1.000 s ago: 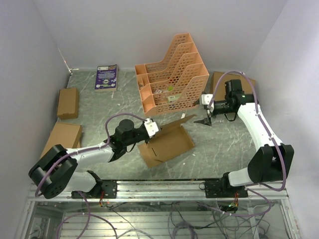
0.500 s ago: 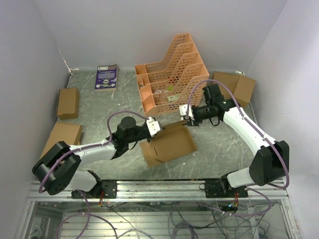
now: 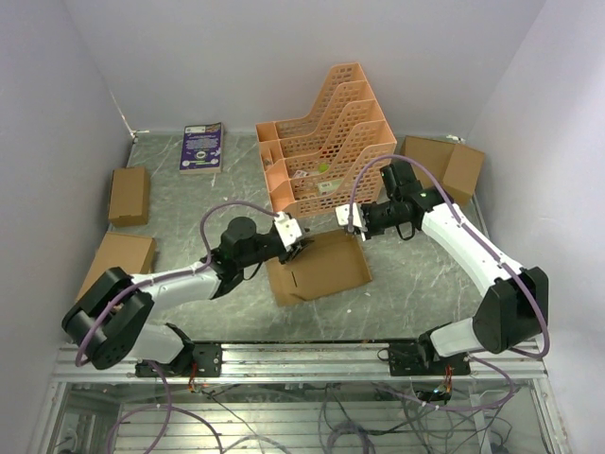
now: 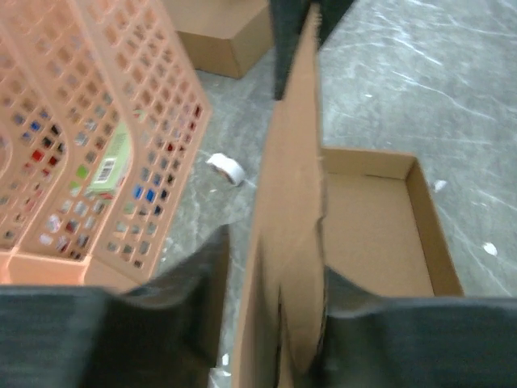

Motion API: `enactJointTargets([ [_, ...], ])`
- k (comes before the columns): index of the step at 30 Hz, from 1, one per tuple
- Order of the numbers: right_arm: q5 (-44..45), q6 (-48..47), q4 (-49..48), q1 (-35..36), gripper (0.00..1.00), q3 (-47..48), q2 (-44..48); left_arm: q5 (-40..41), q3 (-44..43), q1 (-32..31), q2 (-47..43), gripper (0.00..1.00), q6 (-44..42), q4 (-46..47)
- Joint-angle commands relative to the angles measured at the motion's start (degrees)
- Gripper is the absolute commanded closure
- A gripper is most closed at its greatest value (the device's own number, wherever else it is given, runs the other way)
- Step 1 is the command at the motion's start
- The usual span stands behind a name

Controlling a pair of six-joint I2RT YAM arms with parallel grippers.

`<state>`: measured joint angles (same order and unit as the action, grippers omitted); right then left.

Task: Fold the paper box

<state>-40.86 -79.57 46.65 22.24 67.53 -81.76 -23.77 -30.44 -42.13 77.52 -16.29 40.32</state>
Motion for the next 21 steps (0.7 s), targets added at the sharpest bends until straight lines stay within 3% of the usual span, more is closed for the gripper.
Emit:
enactJointTargets([
  [1,0.93,1.25,0.23,0.26,1.00,1.44,2.24,10.79,2.00,1.64,-5.88,0.47,12.08,3.04],
  [5,0.27,2.15,1.17,0.18,1.00,1.07,3.35,23.19,4.27,6.33,-16.02,0.34,31.50,-11.86],
  [8,-0.21,3.41,0.34,0.17,1.00,0.52,4.13,26.03,9.88,11.26,-22.50,0.36,44.28,-18.58],
  [10,-0.28,4.06,0.32,0.17,1.00,0.92,4.17,26.26,13.05,14.05,-25.93,0.44,51.66,-22.94],
  [16,-0.58,4.94,0.69,0.11,1.00,1.73,3.71,30.45,18.09,15.49,-32.27,0.54,57.84,-30.37],
  [21,-0.23,7.60,-0.52,0.14,1.00,2.17,3.84,22.60,19.90,15.51,-23.84,0.57,58.80,-20.93],
])
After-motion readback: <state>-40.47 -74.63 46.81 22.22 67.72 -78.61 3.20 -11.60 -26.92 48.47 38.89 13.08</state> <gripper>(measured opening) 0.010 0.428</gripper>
